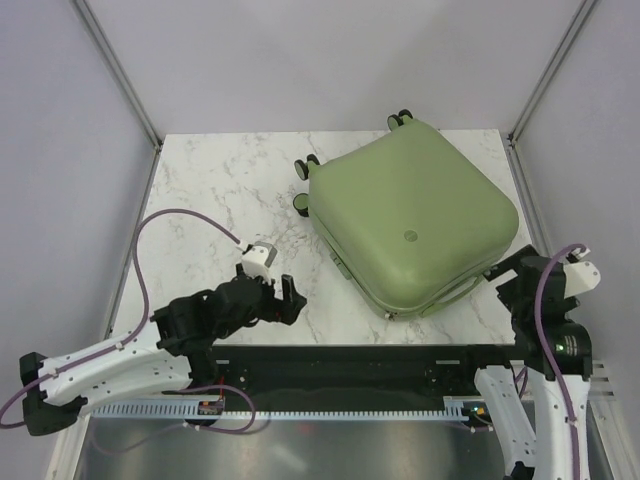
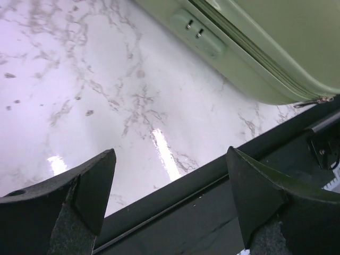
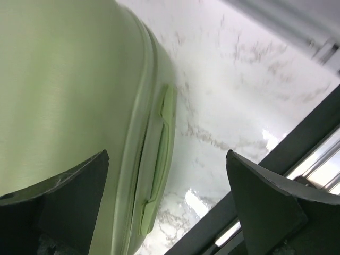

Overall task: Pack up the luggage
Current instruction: Reset both arms

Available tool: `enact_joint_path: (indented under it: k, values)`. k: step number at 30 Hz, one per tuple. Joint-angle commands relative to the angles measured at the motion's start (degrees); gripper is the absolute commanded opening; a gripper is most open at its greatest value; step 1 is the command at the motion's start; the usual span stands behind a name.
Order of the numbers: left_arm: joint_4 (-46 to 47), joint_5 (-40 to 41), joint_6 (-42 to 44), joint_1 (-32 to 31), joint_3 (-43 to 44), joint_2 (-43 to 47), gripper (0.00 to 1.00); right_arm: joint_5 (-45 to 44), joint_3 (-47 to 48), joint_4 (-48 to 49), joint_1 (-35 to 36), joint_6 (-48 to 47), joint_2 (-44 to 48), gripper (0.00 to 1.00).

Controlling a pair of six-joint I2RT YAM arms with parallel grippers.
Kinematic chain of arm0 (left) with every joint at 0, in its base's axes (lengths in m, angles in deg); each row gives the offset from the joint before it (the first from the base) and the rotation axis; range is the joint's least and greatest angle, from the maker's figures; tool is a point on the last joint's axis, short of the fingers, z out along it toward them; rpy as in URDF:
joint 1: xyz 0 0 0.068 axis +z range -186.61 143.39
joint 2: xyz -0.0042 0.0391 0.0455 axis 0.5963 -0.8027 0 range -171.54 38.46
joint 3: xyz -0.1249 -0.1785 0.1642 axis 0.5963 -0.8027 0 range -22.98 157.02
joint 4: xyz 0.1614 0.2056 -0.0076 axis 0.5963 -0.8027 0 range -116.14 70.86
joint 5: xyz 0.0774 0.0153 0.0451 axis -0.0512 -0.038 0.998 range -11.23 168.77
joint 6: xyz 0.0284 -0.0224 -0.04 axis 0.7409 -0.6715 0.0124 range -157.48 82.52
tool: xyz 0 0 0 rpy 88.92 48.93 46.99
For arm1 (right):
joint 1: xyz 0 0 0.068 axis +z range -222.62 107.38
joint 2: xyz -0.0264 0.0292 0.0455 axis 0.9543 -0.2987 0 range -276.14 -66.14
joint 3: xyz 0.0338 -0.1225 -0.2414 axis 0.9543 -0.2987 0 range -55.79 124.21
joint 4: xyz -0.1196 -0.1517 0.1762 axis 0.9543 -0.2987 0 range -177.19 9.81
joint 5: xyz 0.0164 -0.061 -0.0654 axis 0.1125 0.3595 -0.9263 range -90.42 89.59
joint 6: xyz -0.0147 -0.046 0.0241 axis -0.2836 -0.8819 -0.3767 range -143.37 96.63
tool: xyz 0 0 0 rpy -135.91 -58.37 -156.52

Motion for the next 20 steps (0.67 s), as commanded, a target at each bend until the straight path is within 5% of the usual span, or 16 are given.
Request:
enact_joint_path:
  k: [1, 11, 20]
  values:
    - [-11.63, 10.09, -4.67, 0.2, 6.87, 1.21, 0.91, -7.69, 7.61, -0.28, 0.25, -10.33, -0.85, 0.98]
    - [-17.7, 14.85, 0.52, 0.2, 22.6, -4.49, 1.0, -6.11, 12.37, 13.43, 0.25, -18.52, -6.4, 0.98]
    - [-18.06, 17.22, 1.4, 0.2, 24.64, -4.41, 1.0, -6.02, 10.43, 14.76, 0.25, -17.91, -5.17, 0.98]
